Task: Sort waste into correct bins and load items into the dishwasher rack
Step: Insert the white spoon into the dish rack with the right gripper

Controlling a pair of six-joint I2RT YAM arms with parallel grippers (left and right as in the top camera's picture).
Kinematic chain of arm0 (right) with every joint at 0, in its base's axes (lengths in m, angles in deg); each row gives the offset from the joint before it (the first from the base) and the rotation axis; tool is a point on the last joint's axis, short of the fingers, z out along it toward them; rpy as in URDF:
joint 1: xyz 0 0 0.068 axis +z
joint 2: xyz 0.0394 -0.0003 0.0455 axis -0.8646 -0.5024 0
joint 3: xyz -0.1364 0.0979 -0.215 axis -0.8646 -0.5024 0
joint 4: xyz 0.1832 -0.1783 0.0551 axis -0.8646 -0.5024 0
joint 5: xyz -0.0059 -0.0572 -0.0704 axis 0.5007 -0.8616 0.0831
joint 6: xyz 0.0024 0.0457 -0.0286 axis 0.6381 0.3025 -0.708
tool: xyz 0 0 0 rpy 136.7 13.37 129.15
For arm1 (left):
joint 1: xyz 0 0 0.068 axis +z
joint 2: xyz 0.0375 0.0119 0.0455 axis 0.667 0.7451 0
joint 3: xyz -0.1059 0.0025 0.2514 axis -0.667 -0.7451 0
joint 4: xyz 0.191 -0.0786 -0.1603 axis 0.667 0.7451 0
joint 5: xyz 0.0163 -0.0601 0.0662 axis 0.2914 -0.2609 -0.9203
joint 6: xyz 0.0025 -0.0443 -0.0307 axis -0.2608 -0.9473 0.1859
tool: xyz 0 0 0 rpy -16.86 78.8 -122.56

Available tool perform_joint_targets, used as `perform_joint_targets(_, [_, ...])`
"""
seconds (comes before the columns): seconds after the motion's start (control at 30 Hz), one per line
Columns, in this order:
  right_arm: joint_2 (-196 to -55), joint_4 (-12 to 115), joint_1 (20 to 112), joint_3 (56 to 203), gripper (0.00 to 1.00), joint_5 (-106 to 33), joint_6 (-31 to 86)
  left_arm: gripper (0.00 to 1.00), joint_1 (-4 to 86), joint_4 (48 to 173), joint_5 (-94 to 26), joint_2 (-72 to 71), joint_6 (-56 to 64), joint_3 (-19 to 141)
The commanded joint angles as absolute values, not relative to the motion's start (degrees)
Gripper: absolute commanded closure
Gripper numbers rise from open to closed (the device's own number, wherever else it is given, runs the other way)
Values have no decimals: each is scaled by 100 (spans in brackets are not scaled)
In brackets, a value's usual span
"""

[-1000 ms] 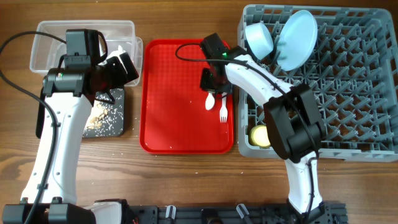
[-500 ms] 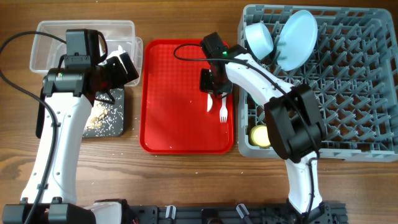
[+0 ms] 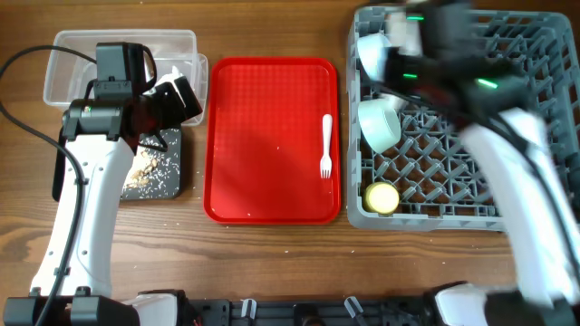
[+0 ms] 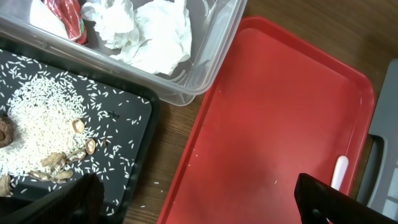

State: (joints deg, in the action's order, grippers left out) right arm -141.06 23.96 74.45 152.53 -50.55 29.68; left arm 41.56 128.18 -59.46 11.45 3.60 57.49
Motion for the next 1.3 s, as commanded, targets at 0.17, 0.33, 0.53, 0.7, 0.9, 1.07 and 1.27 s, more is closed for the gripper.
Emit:
perform_joint_targets(0.17, [-13903, 1583, 6462, 14740, 96, -6143, 2260, 0, 4137, 12822, -6020, 1145, 406, 5813])
perform_joint_targets(0.33, [-13986, 2260, 6374, 13457, 96, -6106, 2000, 0, 4137, 12822, -6020, 1145, 408, 5813])
perform_joint_targets(0.53, [-13997, 2916, 6374, 12502, 94, -5634, 1982, 0, 4137, 12822, -6020, 1145, 406, 5813])
perform_joint_targets(0.7, [-13994, 3078, 6374, 12423, 65, -5623, 1987, 0, 4137, 12822, -6020, 1145, 408, 5813])
perform_joint_targets(0.9, [-13992, 3228, 6374, 12526, 59, -5186, 1982, 0, 4137, 12822, -6020, 1145, 408, 5813])
perform_joint_targets(1.07, [-13896, 3154, 6379, 13103, 49, -4331, 1980, 0, 4137, 12822, -6020, 1145, 408, 5813])
perform_joint_targets(1.27, [-13761, 3915, 6575, 13400, 35, -1346, 2170, 0, 4137, 12822, -6020, 1145, 406, 5813])
